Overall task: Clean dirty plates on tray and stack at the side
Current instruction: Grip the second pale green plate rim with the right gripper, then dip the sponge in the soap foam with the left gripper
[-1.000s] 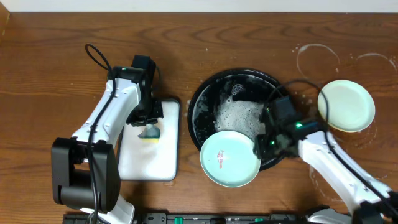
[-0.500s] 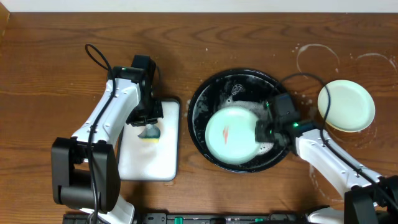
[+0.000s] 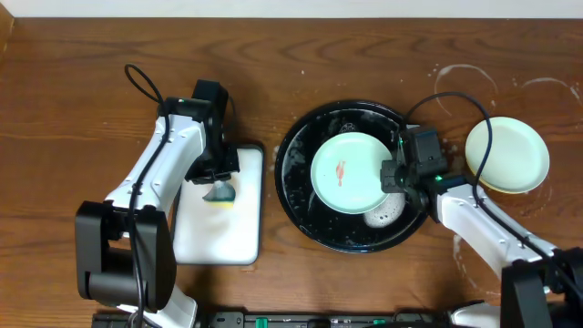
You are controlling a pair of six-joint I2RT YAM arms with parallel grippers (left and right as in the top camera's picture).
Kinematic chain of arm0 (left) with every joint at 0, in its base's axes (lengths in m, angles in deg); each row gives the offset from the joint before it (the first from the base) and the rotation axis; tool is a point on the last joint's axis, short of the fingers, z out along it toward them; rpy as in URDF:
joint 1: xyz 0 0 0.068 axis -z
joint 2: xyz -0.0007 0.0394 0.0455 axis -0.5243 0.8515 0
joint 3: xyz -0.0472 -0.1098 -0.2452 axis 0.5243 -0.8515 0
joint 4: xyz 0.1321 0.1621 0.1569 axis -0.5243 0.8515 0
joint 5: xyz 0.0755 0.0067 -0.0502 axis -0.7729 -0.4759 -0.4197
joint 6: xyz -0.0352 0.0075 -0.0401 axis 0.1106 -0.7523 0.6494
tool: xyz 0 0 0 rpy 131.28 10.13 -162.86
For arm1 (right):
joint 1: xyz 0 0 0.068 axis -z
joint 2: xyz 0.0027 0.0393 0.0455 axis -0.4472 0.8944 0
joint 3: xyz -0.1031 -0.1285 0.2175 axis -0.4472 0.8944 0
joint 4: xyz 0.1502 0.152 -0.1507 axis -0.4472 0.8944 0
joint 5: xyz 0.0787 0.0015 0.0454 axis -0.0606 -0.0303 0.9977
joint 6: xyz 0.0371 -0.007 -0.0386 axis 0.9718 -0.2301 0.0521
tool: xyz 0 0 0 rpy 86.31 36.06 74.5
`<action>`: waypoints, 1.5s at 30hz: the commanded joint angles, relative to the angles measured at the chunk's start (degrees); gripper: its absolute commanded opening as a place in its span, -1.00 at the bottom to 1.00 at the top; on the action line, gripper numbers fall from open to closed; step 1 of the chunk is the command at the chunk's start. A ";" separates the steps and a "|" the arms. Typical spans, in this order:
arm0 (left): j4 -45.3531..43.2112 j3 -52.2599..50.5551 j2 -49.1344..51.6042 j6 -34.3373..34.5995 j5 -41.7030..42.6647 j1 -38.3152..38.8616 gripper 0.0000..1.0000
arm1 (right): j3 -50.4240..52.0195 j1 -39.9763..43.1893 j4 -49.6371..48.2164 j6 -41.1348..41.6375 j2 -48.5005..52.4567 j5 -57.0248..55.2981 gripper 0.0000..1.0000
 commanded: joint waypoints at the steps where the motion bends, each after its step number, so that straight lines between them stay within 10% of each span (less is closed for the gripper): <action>1: 0.04 -0.07 -0.42 -1.22 -0.28 -0.09 -0.71 | -0.09 0.15 0.04 -1.14 0.90 -0.59 -0.56; 3: -0.13 -0.07 -0.42 -1.22 -0.26 -0.09 -0.71 | -0.09 0.15 0.04 -1.14 0.94 -0.61 -0.04; 5: -0.55 -0.09 -0.42 -1.22 -0.28 -0.09 -0.71 | -0.07 0.13 0.44 -0.87 1.38 -0.59 -0.03; 18: -2.47 -0.92 -0.37 -1.40 -0.31 -0.09 -0.70 | -0.13 1.20 -2.38 -0.92 8.90 0.24 -0.98; 34: -31.15 -21.84 -0.35 -1.38 -0.33 -0.09 -0.83 | -0.17 2.05 -1.51 -0.92 7.58 0.31 -0.98; 45: -7.21 -3.56 -2.10 -1.14 -0.46 -0.70 -0.85 | -0.17 2.01 -1.49 -0.92 7.58 0.46 -0.98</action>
